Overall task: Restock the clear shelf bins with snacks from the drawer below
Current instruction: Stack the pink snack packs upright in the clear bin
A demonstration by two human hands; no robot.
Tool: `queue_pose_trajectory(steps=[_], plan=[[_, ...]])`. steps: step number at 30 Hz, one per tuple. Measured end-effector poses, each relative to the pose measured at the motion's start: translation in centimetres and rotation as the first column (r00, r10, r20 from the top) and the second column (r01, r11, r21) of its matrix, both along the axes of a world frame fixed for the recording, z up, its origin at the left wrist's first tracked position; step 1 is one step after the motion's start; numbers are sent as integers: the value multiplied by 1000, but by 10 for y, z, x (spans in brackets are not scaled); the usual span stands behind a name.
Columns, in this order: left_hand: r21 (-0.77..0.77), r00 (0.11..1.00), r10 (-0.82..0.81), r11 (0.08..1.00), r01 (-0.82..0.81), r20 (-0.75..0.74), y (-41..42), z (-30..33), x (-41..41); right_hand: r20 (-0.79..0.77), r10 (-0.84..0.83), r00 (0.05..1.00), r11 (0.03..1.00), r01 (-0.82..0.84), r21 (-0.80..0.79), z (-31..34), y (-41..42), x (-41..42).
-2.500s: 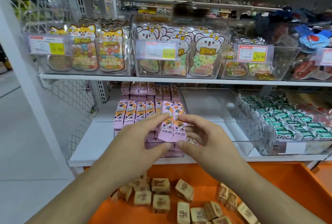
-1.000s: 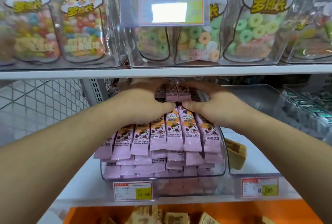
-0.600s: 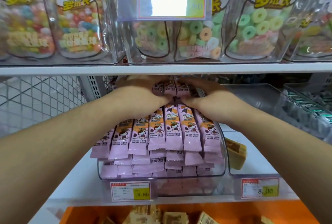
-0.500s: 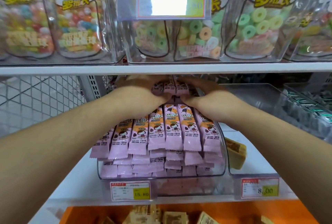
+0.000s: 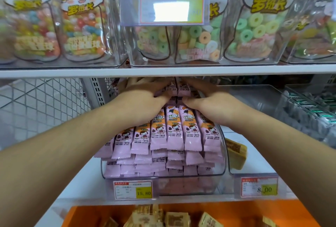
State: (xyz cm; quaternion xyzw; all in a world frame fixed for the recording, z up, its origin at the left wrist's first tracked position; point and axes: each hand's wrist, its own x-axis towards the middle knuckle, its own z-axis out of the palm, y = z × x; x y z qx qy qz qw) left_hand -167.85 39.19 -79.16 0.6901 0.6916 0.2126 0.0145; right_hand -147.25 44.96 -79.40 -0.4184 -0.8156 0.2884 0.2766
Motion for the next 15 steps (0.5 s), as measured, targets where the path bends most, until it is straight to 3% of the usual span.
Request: queue_pose_trajectory(steps=[8,12,15], plan=[[-74,999,36,997,-37,-12,-51,4,26,-78,41,996,998,-45,-44,-4,-30,24],[-62,1000,-19,998,19,0,-95,5,52,62,23,998,999,-25,37,0,-64,52],[-17,993,-108,994,109,48,-130,-2,77,61,58,996,998,-60,31,4,-103,82]])
